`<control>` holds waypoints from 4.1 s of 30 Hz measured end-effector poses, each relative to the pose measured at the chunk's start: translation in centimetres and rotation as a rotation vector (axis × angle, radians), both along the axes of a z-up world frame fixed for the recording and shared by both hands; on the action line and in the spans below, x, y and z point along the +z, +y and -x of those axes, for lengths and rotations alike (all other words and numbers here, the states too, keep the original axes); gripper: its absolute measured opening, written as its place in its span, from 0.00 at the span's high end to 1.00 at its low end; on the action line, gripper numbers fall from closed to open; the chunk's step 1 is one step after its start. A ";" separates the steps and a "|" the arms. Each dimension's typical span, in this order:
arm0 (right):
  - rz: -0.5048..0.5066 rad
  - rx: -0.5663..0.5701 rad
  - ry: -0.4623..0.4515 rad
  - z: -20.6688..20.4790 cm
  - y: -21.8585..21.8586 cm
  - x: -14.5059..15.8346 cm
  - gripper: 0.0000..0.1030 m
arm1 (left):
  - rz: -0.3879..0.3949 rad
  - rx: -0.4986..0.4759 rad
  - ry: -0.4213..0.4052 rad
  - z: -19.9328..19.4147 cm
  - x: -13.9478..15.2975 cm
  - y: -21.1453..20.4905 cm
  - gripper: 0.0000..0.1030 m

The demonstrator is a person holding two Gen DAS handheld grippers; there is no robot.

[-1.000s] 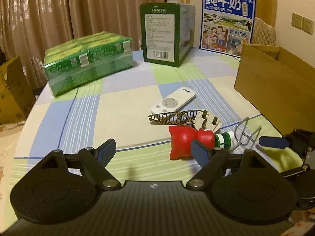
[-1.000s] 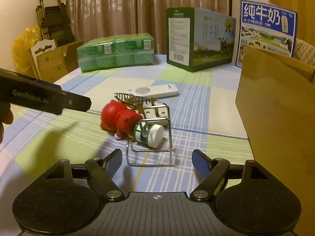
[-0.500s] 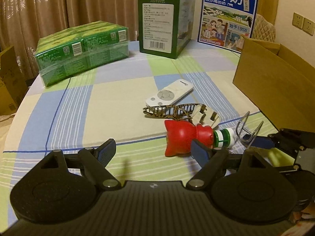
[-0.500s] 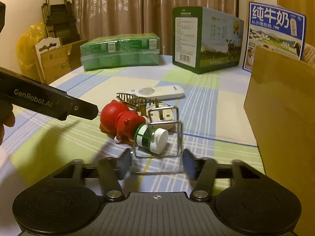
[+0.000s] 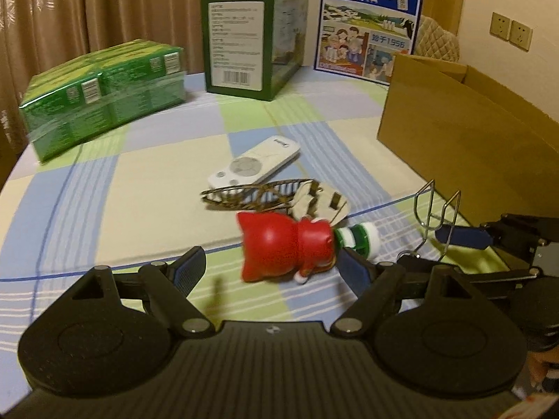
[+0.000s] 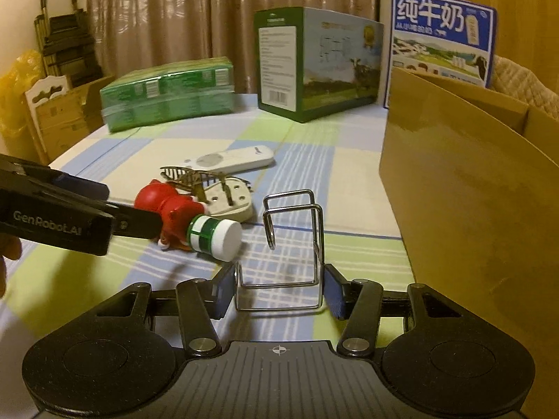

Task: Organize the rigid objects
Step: 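Grasp the silver wire rack with the right gripper while the left gripper grasps the red figure, then carry the red figure and wire rack over the cardboard box, then lower both held items into the cardboard box and open both grippers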

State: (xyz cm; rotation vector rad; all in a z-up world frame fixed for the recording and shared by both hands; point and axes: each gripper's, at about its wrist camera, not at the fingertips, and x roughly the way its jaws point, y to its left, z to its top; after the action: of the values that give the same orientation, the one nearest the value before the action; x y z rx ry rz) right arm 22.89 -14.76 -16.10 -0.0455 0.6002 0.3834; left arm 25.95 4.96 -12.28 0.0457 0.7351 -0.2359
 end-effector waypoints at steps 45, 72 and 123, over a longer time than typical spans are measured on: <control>0.000 0.033 0.059 10.3 -3.7 3.2 0.52 | 0.041 0.072 0.052 11.9 0.8 -3.6 0.39; -0.033 -0.053 -0.126 17.0 -11.4 14.3 0.52 | 0.052 0.014 -0.131 16.2 13.1 -9.6 0.39; -0.029 -0.168 0.081 6.5 -26.2 10.4 0.52 | -0.035 -0.359 -0.037 7.0 10.6 -26.1 0.39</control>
State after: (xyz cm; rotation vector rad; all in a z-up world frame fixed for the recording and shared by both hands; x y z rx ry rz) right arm 16.40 -40.92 -5.72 0.0487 0.6732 0.2320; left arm 18.93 -21.09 -1.71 0.2159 0.6915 -0.5629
